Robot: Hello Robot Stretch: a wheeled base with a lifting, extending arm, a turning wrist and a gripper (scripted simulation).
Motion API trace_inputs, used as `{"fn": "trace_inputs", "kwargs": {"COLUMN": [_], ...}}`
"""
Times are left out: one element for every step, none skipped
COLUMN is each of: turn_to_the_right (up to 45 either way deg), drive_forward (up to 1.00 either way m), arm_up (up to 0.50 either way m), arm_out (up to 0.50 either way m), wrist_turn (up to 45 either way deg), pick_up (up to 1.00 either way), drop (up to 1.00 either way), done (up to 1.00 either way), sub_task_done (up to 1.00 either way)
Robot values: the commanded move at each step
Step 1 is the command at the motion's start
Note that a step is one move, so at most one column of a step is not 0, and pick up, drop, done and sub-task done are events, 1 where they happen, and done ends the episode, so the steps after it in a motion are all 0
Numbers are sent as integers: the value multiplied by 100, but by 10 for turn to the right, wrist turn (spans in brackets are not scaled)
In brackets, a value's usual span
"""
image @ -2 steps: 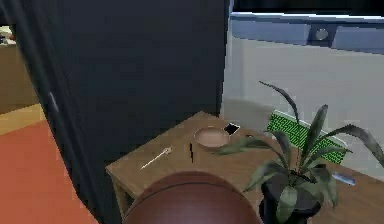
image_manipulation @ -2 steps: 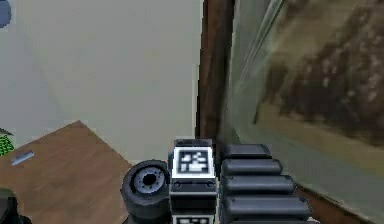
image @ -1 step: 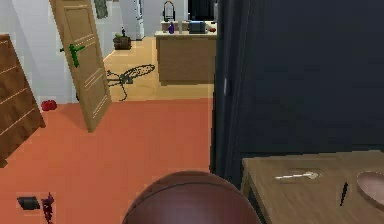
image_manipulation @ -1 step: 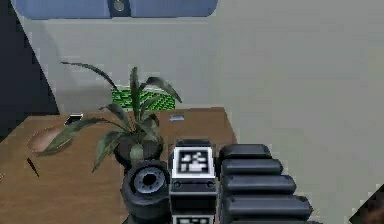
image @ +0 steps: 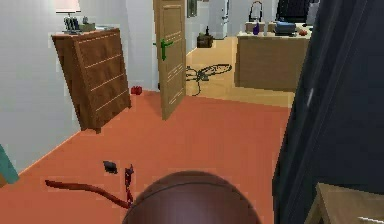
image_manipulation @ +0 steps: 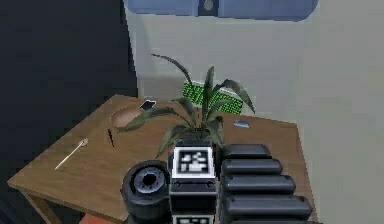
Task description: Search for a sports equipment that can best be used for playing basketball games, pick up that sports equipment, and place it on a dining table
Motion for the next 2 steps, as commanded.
{"fn": "trace_inputs", "kwargs": {"turn_to_the_right": [0,0], "drive_forward": [0,0], "arm_up": [0,0], "arm_out": [34,0], "wrist_turn": [0,450], "pick_up": [0,0], "drop": [0,0], "done": [0,0], "sub_task_done": [0,0]}}
